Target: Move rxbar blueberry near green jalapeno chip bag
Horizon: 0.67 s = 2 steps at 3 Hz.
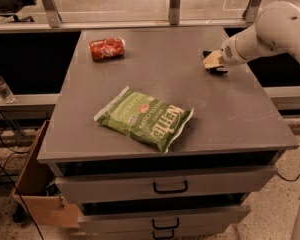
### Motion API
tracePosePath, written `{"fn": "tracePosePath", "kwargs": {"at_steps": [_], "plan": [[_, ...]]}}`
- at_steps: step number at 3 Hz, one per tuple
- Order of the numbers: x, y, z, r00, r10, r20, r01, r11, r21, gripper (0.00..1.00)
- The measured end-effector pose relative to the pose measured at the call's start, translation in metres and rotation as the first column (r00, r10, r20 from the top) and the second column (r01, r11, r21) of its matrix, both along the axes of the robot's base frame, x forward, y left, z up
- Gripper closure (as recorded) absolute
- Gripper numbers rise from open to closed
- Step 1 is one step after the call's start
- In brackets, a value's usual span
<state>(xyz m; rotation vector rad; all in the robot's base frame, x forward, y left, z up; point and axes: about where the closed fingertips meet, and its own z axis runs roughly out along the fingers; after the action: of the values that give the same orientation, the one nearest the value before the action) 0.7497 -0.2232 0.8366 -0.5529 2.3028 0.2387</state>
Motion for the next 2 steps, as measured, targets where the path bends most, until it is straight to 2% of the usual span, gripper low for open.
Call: {"fn": "tracePosePath", "kwargs": {"at_steps": [1, 2], "plan": [[-0.013, 0.017, 0.017, 0.9946, 0.104, 0.005, -0.103, 0.994, -0.037, 1.00], [-0.050, 0.053, 0.081, 0.9448, 0.325, 0.040, -0.321, 0.943, -0.091, 1.00]]}}
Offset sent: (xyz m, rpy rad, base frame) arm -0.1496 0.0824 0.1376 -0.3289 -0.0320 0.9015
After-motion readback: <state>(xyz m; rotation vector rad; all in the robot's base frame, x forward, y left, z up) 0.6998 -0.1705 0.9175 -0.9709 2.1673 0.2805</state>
